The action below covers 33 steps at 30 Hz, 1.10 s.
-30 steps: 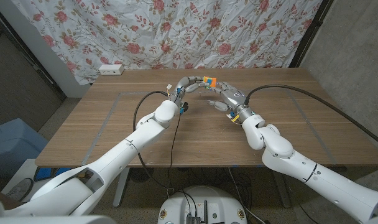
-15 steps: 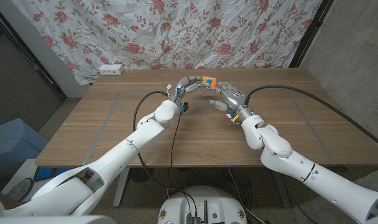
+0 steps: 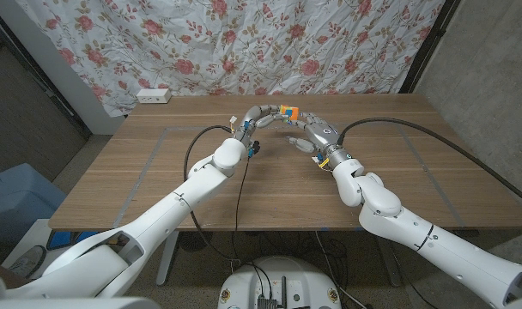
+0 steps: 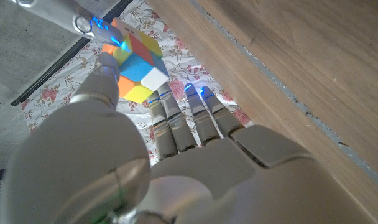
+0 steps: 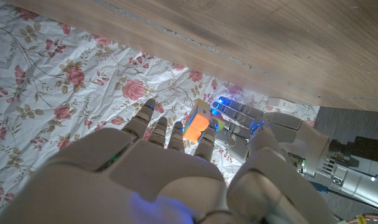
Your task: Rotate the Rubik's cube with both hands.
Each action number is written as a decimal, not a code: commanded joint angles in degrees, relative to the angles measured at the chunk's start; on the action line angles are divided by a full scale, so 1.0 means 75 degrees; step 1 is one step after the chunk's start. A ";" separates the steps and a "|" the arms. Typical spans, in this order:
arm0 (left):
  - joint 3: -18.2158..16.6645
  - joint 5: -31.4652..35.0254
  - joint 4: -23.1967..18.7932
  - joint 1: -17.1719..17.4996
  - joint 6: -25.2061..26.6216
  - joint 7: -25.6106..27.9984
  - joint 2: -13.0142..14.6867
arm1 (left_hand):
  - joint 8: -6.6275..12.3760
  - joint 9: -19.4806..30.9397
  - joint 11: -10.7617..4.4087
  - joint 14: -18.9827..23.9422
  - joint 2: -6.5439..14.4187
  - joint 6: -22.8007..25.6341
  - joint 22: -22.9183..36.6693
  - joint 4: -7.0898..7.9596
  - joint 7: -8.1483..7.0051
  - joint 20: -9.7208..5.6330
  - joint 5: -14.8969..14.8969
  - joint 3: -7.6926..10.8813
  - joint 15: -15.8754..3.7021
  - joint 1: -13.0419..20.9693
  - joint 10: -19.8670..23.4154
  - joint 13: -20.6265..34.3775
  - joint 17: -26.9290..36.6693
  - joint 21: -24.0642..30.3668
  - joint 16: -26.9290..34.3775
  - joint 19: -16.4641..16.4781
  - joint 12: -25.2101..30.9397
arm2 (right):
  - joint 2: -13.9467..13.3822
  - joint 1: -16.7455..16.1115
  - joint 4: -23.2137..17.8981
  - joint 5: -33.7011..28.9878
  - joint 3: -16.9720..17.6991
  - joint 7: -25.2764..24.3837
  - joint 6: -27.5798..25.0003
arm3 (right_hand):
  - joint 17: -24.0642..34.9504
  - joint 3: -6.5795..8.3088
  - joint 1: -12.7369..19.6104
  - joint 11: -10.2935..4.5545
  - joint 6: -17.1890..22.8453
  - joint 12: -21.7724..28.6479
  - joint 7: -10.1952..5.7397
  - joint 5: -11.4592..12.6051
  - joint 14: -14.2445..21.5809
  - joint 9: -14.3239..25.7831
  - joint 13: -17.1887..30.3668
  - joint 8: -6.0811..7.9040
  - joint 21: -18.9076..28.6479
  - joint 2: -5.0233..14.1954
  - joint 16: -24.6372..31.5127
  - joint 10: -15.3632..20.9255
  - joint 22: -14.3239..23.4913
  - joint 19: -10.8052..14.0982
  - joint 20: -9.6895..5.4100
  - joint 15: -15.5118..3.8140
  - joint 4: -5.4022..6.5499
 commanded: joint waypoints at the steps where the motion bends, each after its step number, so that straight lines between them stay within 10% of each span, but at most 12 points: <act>1: -0.0015 0.0093 -0.0122 0.0050 0.0154 0.0064 0.0101 | 0.0039 0.0032 -0.0479 0.0085 0.0192 0.0322 0.0012 0.0054 0.0108 0.0006 0.0029 0.0004 -0.0932 -0.0004 0.0572 0.0060 0.0014 0.0026 -0.0020 0.0094 0.0011 | -0.0154 -0.0151 -0.0228 0.0084 0.0102 -0.0056 -0.0029 | 0.0034 0.0039 0.0080 -0.0014 0.0030 0.0016 0.0000 0.0004 -0.0033 0.0021 -0.0002 -0.0033 0.0001 0.0021 0.0014 0.0052 0.0029 0.0040 -0.0037 -0.0015 -0.0028; 33: 0.0000 0.0180 -0.0243 0.0020 0.0321 -0.0007 0.0229 | 0.0013 0.0039 -0.0477 0.0083 0.0200 0.0345 0.0013 0.0046 0.0101 0.0017 0.0031 -0.0014 -0.0942 0.0010 0.0591 0.0077 0.0011 0.0025 -0.0031 0.0098 -0.0017 | -0.0404 -0.0545 -0.0455 0.0863 0.0786 -0.0759 0.0712 | 0.0034 0.0050 0.0091 -0.0048 0.0245 0.0111 0.0004 -0.0001 0.0142 0.0033 -0.0003 0.0010 0.0045 0.0017 0.0088 0.0373 0.0028 0.0237 -0.0019 -0.0034 -0.0032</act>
